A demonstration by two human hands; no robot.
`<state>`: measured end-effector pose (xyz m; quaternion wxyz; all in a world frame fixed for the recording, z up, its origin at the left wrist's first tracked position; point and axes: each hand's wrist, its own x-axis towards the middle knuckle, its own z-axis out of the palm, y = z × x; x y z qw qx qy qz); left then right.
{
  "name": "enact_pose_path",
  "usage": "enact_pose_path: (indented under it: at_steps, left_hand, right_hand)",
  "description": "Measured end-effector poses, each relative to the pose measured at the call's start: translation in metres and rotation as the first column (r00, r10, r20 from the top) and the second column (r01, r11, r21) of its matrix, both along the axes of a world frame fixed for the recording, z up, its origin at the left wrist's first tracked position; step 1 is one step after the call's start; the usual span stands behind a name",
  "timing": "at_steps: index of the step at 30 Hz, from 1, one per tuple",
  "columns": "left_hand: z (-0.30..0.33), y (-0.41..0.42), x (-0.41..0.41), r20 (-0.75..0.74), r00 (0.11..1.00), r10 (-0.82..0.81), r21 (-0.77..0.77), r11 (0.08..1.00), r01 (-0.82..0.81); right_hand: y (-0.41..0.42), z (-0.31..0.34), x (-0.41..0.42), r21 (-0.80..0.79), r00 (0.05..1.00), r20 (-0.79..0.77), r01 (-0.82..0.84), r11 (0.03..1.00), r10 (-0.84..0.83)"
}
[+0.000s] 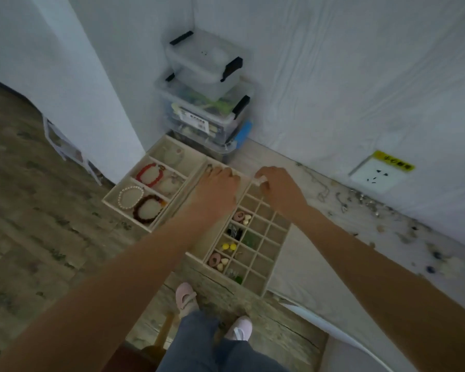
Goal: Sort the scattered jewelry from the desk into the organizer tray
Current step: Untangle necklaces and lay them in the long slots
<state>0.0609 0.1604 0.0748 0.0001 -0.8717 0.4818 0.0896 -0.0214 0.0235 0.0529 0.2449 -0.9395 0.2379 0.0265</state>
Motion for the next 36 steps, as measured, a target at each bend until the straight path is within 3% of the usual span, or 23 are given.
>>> enact_pose_path:
  at_steps: [7,11,14,18,24,27,31,36]
  left_hand:
    - [-0.021,-0.104,-0.039,-0.111,0.97,-0.217,-0.099,0.974,0.206]
    - [-0.041,-0.149,-0.052,-0.207,0.931,-0.3,-0.036,0.953,0.3]
    - [-0.051,-0.169,-0.058,-0.187,0.915,-0.357,0.038,0.929,0.369]
    - [-0.06,-0.18,-0.056,-0.212,0.921,-0.328,0.155,0.919,0.363]
    - [-0.071,-0.185,-0.057,-0.197,0.938,-0.284,0.095,0.947,0.307]
    - [-0.063,-0.186,-0.062,-0.362,0.915,-0.175,0.014,0.981,0.193]
    - [-0.034,-0.177,-0.061,-0.703,0.706,-0.089,-0.244,0.962,-0.122]
    - [0.001,-0.156,-0.039,-0.757,0.651,-0.057,-0.375,0.854,-0.361]
  right_hand:
    - [-0.079,-0.026,-0.072,-0.09,0.955,-0.225,0.178,0.98,-0.194]
    - [-0.109,-0.047,-0.093,-0.136,0.958,-0.18,0.198,0.971,-0.221]
    - [-0.118,-0.06,-0.095,-0.132,0.971,-0.179,0.133,0.982,-0.156]
    - [-0.121,-0.07,-0.091,-0.182,0.976,-0.092,0.176,0.967,-0.195]
    - [-0.134,-0.081,-0.087,-0.159,0.978,-0.11,0.158,0.975,-0.177]
    - [-0.133,-0.068,-0.087,0.006,0.971,0.073,0.226,0.974,-0.226]
    - [-0.123,-0.017,-0.079,0.47,0.87,0.24,0.285,0.835,-0.431]
    - [-0.106,0.035,-0.061,0.669,0.769,0.33,0.219,0.71,-0.548]
